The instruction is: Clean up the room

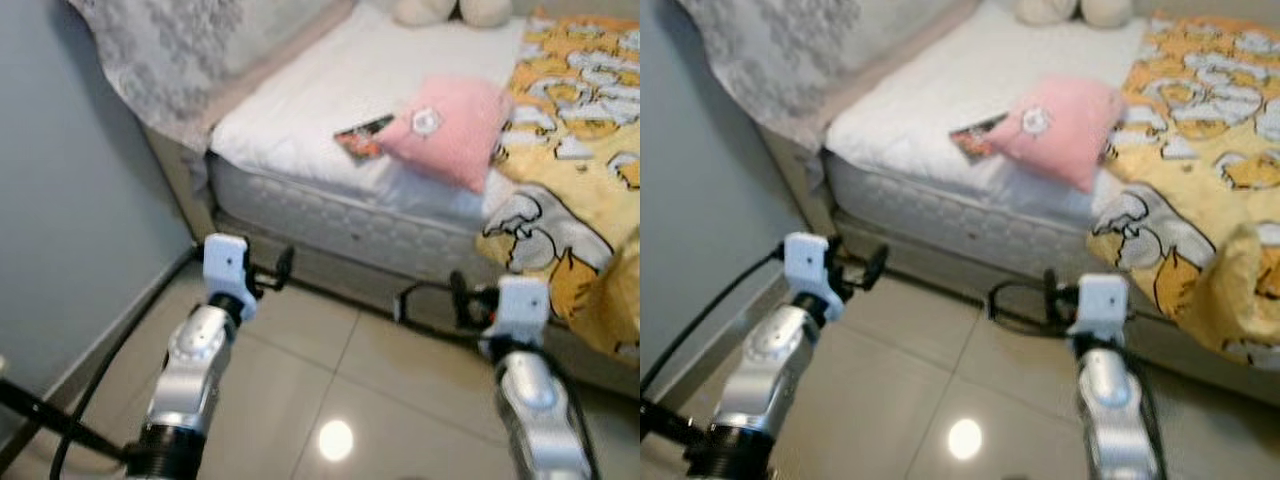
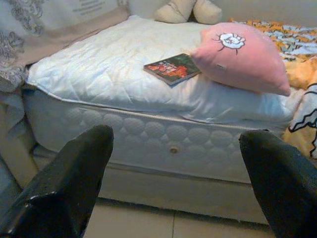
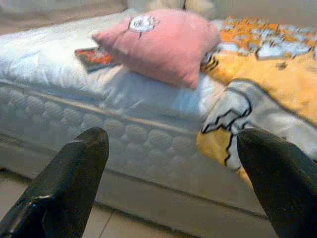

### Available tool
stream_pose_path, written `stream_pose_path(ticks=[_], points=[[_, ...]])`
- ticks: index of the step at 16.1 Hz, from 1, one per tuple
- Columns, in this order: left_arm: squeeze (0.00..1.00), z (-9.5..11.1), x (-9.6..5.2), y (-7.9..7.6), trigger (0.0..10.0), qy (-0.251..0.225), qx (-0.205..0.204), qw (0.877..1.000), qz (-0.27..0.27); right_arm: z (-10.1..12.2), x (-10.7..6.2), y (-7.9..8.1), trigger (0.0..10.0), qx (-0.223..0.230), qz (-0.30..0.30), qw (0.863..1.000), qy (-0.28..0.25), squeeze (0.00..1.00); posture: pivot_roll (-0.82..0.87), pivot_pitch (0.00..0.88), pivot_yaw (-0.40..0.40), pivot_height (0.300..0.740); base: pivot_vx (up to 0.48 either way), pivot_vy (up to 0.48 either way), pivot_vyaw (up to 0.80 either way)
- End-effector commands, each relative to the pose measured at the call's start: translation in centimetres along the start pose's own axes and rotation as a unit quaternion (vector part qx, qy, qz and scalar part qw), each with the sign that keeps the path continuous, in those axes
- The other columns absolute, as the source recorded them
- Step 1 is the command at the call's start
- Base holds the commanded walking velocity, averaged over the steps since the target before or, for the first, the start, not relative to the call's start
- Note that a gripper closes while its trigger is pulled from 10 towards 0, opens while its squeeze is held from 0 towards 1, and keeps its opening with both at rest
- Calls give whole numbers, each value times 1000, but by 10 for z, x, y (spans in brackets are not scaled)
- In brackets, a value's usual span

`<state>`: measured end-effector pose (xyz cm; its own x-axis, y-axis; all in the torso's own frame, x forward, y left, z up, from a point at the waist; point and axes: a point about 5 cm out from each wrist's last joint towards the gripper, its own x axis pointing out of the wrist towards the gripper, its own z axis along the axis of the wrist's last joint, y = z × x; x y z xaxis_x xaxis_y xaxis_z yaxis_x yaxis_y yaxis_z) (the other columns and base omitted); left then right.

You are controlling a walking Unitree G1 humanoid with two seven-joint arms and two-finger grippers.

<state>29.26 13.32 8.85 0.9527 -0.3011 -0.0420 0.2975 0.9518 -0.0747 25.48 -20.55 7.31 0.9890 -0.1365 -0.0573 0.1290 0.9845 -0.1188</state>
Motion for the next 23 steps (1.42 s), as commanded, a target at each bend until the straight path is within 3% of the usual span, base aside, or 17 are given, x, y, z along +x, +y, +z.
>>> stream_pose_path(ticks=[1, 2, 3, 6, 7, 8, 11, 15, 19, 23], points=[[0, 2, 1, 0, 10000, -10, -2, 1000, -1, 4, 2, 2, 10000, 5, 3, 1000, -12, 1000, -190, 0, 80, 740, 0, 0, 0], [0, 2, 1, 0, 10000, -13, 1, 1000, -1, 5, 3, 4, 10000, 2, 9, 1000, -17, 937, -189, 0, 80, 740, 0, 0, 0], [0, 5, 0, -1, 10000, -22, 4, 1000, -5, 5, 2, 5, 10000, -9, 6, 1000, -18, 0, -185, 0, 74, 740, 0, 0, -750], [0, 14, 4, -6, 10000, -41, 21, 999, -21, 2, 1, 3, 10000, -5, 0, 1000, -13, 0, -179, 0, 70, 740, 0, 0, -704], [0, 17, 7, -4, 10000, -46, 56, 997, -3, 3, 3, 3, 10000, -4, 0, 1000, -15, 0, -177, 0, 67, 740, 0, 0, -706], [0, 18, 9, -4, 10000, -49, 65, 997, 3, 4, 4, 4, 10000, -5, 1, 1000, -19, 0, -176, 0, 66, 740, 0, 0, -706], [0, 19, 10, -9, 10000, -55, 26, 998, -17, 6, 4, 6, 10000, 1, 0, 1000, -29, 0, -180, 0, 73, 740, 308, 0, -735], [0, 25, 16, -14, 10000, -67, 32, 997, -26, 16, 11, 12, 10000, -9, 4, 998, -57, 0, -188, 0, 80, 740, 468, 0, -134], [0, 32, 27, -9, 10000, -74, 29, 997, -18, 14, 19, 4, 10000, -14, -10, 999, -47, 0, -197, 0, 94, 740, 480, 0, -781], [0, 33, 29, -12, 10000, -80, 21, 997, -2, 19, 24, 7, 10000, -10, -5, 998, -55, 0, -191, 0, 83, 740, 480, 0, 0]])
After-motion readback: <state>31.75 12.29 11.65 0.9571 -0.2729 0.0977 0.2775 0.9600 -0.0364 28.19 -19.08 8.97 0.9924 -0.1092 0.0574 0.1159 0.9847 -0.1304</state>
